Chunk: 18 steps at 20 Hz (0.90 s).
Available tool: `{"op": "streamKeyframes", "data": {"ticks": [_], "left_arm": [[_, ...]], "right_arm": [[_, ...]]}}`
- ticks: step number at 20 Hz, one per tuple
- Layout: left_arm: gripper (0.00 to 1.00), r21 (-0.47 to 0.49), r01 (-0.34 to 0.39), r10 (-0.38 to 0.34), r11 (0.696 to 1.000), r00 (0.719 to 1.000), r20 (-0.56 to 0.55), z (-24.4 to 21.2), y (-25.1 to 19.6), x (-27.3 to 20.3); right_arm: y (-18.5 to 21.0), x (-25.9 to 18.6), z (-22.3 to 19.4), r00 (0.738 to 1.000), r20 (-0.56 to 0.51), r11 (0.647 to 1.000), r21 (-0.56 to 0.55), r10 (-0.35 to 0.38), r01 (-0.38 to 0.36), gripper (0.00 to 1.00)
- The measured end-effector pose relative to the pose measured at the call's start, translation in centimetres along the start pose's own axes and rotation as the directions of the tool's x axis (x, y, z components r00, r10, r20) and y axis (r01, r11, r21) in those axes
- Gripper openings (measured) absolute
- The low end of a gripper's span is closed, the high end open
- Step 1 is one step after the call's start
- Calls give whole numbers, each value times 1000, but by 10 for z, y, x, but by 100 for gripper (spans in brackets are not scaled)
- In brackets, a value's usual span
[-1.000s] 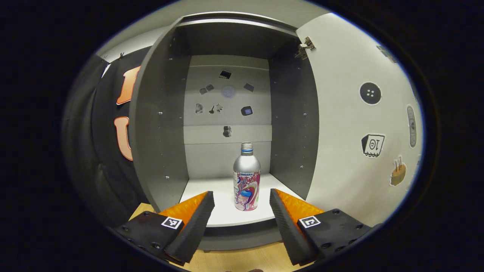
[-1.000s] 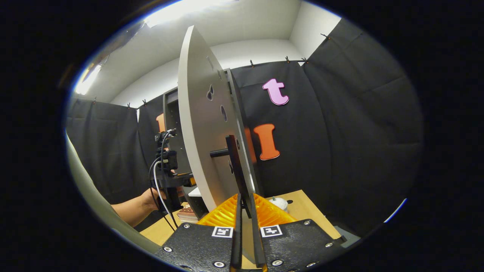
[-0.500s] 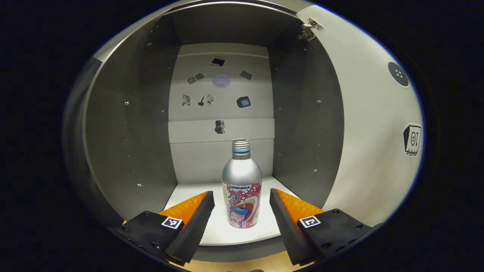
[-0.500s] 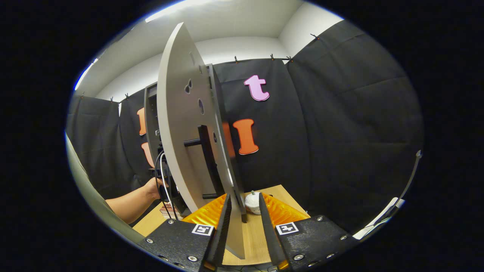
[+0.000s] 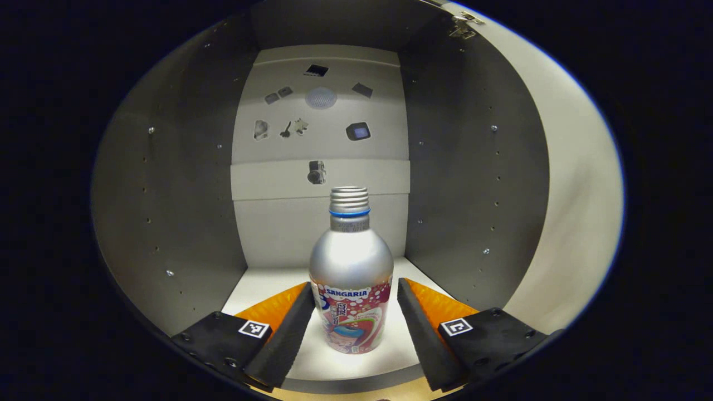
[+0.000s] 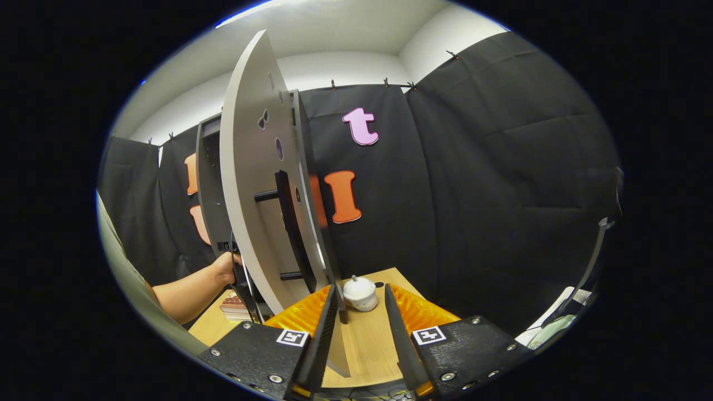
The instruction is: Open the cabinet door with the right hand, grasp the bottle in the cabinet with the left hand and place it on the coaster, then close the cabinet door with the right hand.
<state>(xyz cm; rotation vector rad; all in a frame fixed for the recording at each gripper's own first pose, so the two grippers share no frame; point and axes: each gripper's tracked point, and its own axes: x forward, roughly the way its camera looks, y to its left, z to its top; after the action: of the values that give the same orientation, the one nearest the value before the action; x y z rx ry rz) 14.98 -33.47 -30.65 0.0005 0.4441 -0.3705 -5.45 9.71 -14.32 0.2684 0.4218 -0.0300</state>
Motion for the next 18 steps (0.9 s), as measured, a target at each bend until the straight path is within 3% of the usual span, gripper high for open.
{"op": "streamKeyframes", "data": {"ticks": [2,4,7,8,18], "left_arm": [[96,2,-7,7,1000,1000,20,8,4,5],[95,15,-2,2,1000,999,35,13,3,5],[88,21,28,-29,999,998,50,18,-2,-6],[87,22,30,-31,999,998,54,19,-2,-7],[85,46,27,-32,999,993,111,25,14,-79]], "right_arm": [[3,3,-1,1000,-3,1000,0,-6,6,58],[4,6,-1,1000,-3,1000,-8,-10,10,74],[7,11,4,1000,2,1000,-11,-5,5,86],[8,13,6,1000,4,1000,-9,1,-1,81],[-3,26,16,999,28,999,13,43,-43,82]]}}
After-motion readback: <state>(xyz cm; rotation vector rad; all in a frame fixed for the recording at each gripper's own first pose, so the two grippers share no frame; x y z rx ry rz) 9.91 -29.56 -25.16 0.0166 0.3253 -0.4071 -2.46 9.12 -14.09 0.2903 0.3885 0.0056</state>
